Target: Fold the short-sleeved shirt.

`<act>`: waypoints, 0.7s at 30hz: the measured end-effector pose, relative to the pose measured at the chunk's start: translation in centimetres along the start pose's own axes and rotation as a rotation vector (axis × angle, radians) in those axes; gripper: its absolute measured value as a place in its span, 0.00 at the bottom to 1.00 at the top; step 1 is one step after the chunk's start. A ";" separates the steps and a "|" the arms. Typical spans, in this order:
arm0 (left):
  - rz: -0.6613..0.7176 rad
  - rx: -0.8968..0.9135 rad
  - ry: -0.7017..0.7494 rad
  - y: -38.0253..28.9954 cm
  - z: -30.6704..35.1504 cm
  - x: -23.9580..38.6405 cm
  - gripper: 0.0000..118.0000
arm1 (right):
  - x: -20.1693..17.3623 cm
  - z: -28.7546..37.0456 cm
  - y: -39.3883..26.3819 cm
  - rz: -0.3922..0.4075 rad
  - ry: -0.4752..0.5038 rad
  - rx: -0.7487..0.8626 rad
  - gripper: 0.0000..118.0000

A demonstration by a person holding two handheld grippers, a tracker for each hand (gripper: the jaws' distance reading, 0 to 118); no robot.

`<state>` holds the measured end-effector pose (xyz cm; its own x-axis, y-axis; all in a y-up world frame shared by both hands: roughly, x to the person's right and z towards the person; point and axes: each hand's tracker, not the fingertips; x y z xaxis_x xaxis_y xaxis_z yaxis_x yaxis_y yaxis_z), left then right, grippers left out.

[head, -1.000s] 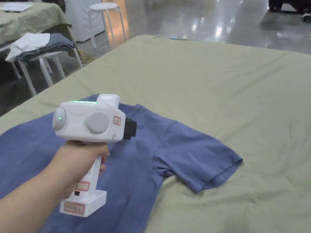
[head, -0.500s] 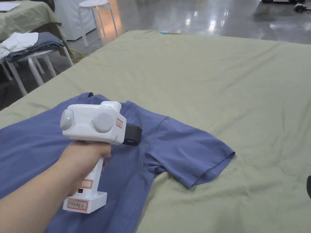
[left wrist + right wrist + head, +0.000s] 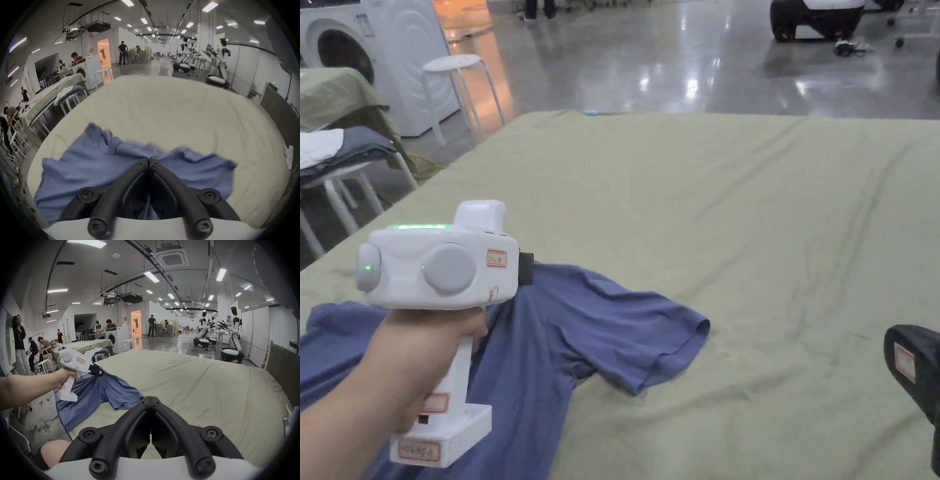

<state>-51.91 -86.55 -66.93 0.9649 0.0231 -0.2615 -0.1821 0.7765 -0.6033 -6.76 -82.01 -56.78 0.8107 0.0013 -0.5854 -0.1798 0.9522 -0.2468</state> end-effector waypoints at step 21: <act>-0.420 0.136 -0.707 6.2 13.3 50.1 0.00 | 11.4 23.2 -2.1 -0.113 -0.349 0.161 0.01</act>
<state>-2.18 -72.24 -73.76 0.8469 0.0698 0.5271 0.1998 0.8769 -0.4372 15.76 -76.89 -44.96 0.9658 -0.0289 -0.2576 -0.0115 0.9880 -0.1539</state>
